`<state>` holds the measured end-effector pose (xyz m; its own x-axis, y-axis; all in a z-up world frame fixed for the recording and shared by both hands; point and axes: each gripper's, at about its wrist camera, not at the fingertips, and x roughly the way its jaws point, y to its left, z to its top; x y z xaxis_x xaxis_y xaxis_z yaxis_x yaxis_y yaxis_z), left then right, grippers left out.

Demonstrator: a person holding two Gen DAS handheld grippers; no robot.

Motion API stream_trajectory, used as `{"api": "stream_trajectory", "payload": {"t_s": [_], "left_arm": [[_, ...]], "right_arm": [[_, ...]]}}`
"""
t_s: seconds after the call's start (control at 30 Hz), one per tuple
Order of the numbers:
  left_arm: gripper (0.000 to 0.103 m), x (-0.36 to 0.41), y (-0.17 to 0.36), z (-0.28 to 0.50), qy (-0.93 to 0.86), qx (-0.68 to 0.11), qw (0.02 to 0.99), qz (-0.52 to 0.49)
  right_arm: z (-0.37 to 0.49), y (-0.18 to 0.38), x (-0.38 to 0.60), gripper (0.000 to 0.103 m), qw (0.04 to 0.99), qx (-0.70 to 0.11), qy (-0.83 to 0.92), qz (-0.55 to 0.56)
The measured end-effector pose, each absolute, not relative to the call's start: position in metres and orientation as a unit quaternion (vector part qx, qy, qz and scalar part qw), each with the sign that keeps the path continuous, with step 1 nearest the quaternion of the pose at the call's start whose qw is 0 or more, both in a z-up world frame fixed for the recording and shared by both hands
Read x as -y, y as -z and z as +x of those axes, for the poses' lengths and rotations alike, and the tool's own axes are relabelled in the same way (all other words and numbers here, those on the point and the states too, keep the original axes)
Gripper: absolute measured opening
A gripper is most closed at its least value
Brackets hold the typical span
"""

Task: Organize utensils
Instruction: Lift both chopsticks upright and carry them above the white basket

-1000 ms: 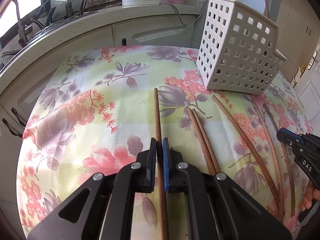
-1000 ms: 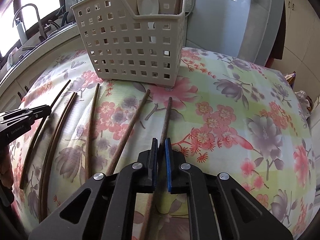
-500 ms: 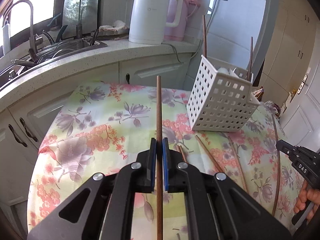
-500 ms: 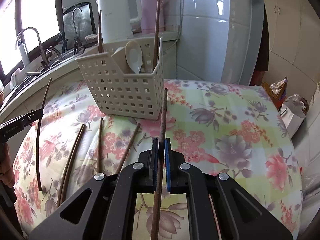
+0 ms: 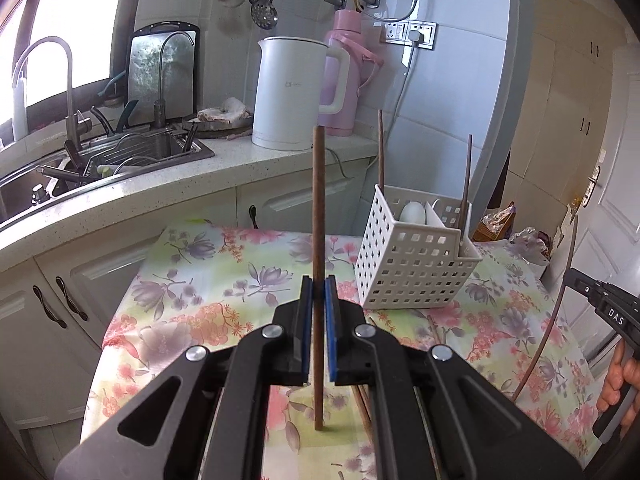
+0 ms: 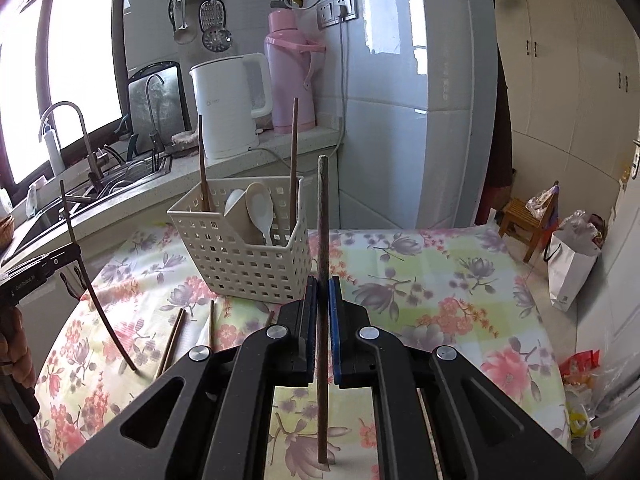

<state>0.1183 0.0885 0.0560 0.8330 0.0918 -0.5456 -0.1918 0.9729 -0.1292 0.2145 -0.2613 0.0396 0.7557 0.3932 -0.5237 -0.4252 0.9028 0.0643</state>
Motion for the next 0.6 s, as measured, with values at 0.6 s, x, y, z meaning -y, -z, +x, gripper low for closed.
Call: {"api": "stream_trajectory", "payload": {"t_s": [0.6], "left_arm": [[0.006,-0.081,-0.126,0.146,-0.051,-0.227,0.970,-0.066]], "right_arm": [[0.228,-0.087,0.251,0.006,0.939,-0.239,-0.245,-0.032]]}}
